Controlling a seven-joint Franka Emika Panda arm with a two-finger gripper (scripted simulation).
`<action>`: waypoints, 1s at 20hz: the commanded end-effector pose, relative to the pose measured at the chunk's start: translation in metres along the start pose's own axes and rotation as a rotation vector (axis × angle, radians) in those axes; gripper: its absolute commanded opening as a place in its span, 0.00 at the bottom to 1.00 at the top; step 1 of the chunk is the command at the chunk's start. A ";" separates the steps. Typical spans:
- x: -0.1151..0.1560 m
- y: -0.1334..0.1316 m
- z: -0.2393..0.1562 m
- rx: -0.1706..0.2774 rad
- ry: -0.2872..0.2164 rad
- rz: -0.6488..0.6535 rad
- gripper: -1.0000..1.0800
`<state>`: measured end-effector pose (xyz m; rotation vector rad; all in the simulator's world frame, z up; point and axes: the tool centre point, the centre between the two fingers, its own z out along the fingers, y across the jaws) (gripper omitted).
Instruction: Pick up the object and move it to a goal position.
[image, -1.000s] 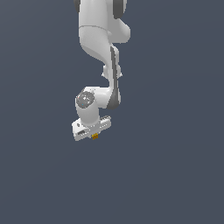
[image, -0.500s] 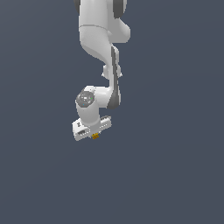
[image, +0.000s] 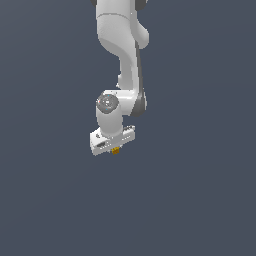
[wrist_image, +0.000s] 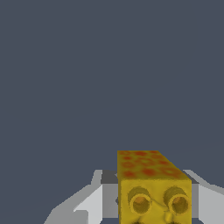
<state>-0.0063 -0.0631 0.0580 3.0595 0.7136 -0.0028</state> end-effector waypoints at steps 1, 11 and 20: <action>0.005 -0.017 -0.017 -0.001 0.001 -0.001 0.00; 0.024 -0.087 -0.086 -0.002 0.001 -0.002 0.00; 0.033 -0.110 -0.110 -0.001 0.001 -0.002 0.00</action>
